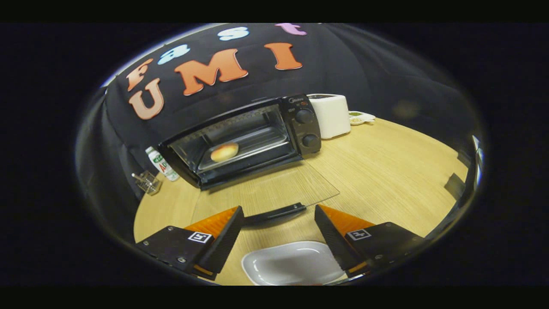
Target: Open the toaster oven, put the food inside, and close the toaster oven door.
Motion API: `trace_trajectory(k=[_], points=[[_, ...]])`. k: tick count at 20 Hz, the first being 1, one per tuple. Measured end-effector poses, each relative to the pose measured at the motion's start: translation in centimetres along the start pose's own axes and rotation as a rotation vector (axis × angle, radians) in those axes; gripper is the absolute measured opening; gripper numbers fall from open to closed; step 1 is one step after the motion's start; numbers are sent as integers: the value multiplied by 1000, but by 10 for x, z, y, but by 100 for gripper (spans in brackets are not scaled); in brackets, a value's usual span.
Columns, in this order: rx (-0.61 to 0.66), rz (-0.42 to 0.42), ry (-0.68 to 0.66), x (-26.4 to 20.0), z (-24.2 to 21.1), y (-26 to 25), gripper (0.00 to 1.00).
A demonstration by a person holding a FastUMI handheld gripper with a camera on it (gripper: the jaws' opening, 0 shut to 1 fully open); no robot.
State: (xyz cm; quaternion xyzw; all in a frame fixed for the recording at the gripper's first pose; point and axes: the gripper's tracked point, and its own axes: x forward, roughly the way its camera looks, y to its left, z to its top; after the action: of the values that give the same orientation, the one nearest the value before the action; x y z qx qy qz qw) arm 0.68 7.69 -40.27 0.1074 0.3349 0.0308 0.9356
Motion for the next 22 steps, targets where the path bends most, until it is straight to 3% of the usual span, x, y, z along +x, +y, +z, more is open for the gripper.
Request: trace_trajectory(k=[11, 22], points=[[-269, -20, 214, 10, -40, 4, 99], [-328, 15, 197, 15, -18, 18, 99]])
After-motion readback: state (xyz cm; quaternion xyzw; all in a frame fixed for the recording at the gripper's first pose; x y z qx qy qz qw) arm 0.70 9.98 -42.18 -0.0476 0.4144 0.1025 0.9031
